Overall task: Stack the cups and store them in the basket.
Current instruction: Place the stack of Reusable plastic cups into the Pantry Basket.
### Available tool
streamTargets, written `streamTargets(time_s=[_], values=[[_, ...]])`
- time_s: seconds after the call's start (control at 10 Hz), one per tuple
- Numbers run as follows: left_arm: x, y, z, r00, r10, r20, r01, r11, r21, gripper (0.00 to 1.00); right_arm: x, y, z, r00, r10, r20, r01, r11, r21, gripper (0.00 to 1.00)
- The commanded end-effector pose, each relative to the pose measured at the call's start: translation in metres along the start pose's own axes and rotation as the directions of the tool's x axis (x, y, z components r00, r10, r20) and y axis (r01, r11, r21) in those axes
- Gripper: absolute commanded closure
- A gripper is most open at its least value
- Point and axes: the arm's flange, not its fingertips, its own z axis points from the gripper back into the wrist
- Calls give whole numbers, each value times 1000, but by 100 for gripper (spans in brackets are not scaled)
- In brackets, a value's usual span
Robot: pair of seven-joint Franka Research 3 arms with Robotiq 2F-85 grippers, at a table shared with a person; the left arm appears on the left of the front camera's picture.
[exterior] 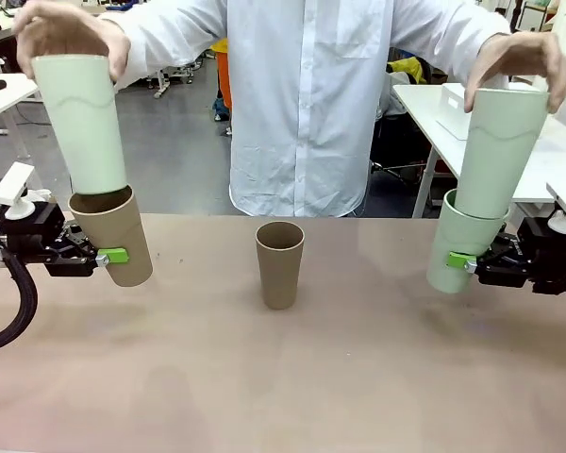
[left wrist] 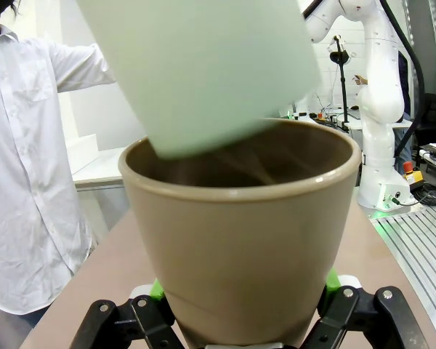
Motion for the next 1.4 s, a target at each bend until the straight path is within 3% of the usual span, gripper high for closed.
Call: streamTargets(time_s=[0.0, 1.3], values=[[3, 1, -2, 1000, -10, 6, 10, 1000, 14, 15, 2, -1, -2, 1000, 6, -6, -6, 1000, -3, 15], [3, 1, -2, 1000, -10, 6, 10, 1000, 14, 15, 2, -1, -2, 1000, 6, -6, -6, 1000, -3, 15]])
